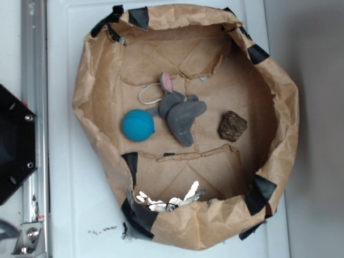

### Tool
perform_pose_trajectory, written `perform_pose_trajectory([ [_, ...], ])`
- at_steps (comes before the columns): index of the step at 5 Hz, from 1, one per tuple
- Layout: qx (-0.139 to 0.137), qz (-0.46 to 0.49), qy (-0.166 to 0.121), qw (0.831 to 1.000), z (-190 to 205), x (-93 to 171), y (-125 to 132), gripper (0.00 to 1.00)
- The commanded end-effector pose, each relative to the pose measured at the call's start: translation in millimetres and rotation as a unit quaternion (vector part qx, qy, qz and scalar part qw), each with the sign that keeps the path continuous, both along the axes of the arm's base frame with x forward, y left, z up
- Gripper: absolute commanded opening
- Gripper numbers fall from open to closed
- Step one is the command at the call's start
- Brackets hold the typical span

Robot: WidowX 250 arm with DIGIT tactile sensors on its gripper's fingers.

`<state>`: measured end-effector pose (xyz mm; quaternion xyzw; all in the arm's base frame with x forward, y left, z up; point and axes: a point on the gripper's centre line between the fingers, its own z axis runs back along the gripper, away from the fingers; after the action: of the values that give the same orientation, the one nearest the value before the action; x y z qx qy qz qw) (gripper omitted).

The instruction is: Grab the silver keys.

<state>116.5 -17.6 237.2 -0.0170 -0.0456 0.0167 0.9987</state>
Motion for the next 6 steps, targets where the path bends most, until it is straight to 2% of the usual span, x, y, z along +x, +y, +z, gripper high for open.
perform_pose_trajectory([
  [1, 0.000, 0.000, 0.000, 1.000, 0.0, 0.0, 0.0, 1.00],
  [2, 0.018, 0.066, -0.038, 0.997, -3.6, 50.0, -7.0, 1.00],
  [3, 0.031, 0.083, -0.044, 0.995, -11.8, 100.2, -14.3, 1.00],
  [4, 0.015, 0.073, -0.052, 0.996, -32.0, 133.2, -10.3, 1.00],
  [5, -0.040, -0.002, -0.054, 0.998, -79.9, 148.9, 13.1, 1.00],
  [6, -0.056, -0.025, -0.056, 0.997, -102.0, 149.0, 28.9, 1.00],
])
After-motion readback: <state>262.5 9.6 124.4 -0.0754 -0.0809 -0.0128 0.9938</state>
